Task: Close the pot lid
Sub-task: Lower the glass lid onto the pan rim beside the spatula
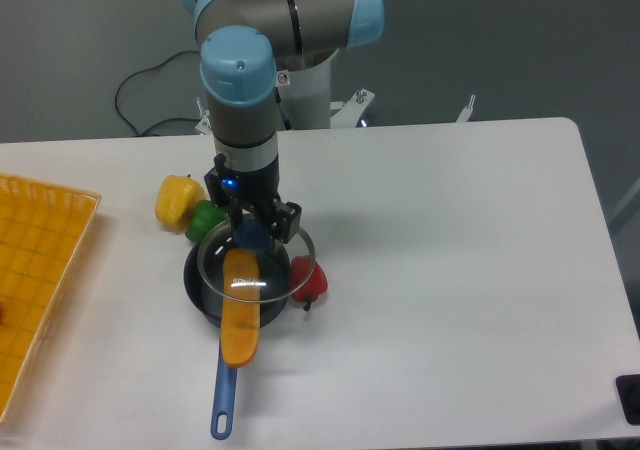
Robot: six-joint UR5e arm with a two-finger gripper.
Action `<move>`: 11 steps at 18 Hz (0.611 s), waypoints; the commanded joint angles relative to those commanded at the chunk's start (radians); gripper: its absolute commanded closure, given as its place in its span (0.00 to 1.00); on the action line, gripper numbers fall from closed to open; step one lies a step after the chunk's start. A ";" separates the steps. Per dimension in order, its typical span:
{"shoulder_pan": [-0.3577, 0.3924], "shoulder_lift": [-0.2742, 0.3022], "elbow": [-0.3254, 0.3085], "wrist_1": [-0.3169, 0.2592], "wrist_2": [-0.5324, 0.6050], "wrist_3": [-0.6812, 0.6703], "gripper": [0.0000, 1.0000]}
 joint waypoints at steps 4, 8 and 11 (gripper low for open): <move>-0.002 -0.011 -0.005 0.009 0.002 -0.002 0.37; -0.002 -0.018 -0.006 0.025 0.002 -0.012 0.37; -0.003 -0.021 -0.006 0.031 0.002 -0.014 0.37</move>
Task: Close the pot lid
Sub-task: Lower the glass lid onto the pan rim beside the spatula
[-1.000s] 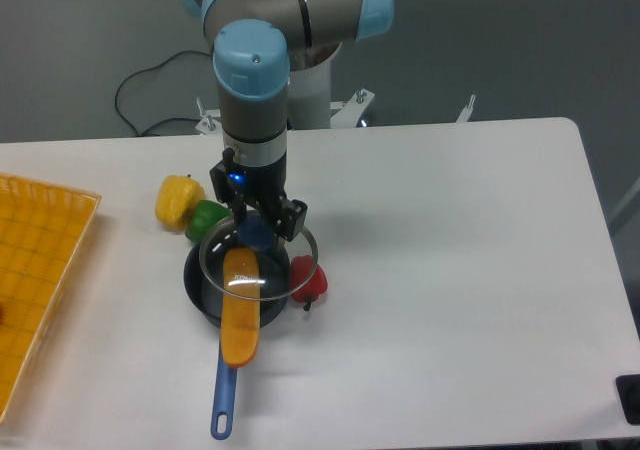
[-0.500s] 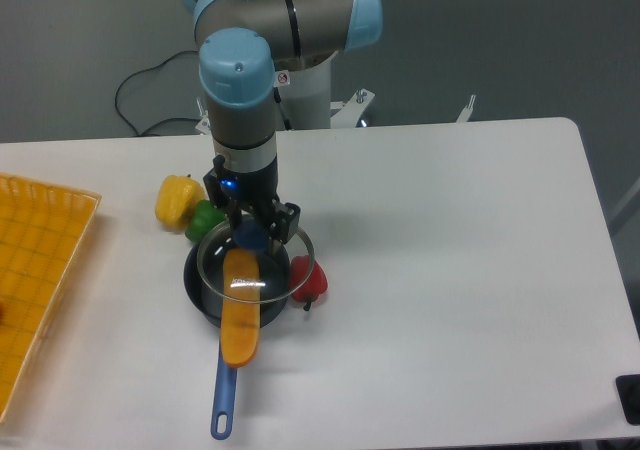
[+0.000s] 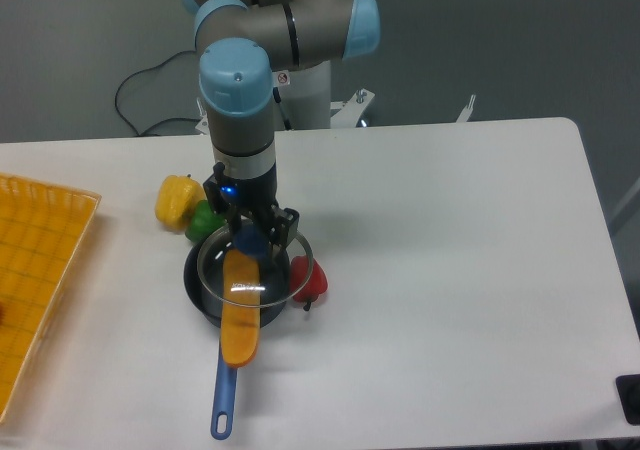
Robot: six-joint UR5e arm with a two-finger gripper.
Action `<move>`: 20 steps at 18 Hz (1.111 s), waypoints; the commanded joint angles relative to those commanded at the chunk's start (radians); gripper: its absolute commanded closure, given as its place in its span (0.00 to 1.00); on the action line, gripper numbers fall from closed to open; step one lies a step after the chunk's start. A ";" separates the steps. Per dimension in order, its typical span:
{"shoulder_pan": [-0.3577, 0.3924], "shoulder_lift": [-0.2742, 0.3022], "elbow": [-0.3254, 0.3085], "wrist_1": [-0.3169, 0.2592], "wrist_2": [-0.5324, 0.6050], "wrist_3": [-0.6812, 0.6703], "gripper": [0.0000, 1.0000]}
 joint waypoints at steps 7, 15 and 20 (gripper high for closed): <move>-0.043 -0.034 0.014 0.002 0.043 -0.018 0.37; -0.049 -0.048 0.014 0.003 0.048 -0.038 0.37; -0.051 -0.048 0.011 0.003 0.048 -0.040 0.37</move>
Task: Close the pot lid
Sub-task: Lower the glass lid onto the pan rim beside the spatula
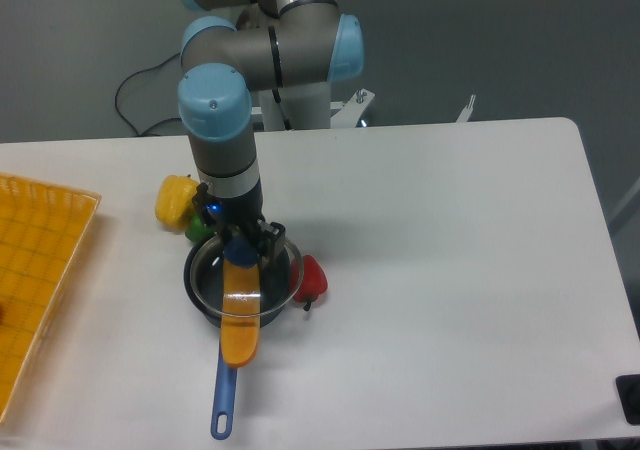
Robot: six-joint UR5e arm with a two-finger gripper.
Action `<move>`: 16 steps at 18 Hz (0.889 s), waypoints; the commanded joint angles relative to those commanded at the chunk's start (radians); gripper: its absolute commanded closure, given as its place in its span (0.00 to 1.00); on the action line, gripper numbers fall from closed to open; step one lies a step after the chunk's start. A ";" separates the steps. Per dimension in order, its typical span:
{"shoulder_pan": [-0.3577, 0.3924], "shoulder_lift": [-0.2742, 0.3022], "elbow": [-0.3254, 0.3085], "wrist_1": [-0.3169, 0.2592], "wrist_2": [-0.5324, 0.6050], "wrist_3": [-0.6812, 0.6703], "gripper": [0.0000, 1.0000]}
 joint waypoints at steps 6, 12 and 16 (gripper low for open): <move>-0.021 0.000 -0.006 0.005 0.011 0.000 0.37; -0.026 -0.002 -0.009 0.005 0.023 -0.002 0.37; -0.028 -0.003 -0.012 0.005 0.023 -0.024 0.37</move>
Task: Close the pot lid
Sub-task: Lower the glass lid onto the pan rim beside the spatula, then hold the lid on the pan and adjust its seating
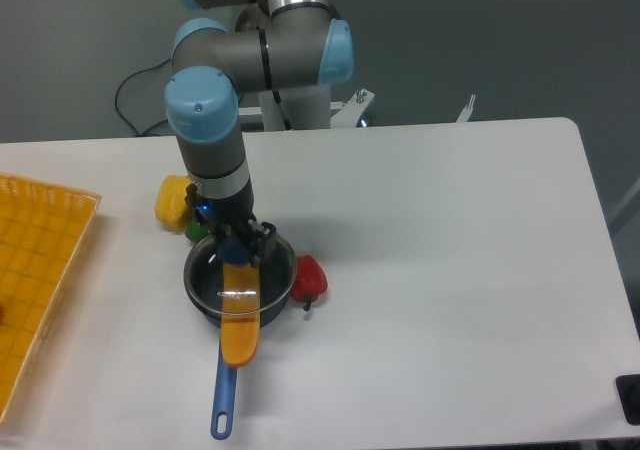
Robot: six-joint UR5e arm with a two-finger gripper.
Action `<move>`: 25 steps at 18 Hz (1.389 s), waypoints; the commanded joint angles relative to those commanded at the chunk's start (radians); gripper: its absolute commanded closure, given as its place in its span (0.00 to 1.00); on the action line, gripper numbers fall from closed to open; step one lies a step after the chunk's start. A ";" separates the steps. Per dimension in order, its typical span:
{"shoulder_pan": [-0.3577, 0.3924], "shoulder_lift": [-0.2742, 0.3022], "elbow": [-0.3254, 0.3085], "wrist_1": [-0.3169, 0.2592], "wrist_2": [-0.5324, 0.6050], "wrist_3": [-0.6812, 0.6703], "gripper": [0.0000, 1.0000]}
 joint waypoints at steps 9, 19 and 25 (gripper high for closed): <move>-0.026 -0.012 0.002 0.000 0.028 -0.003 0.37; -0.037 -0.018 -0.009 0.032 0.035 -0.011 0.37; -0.037 -0.018 -0.011 0.035 0.034 -0.011 0.37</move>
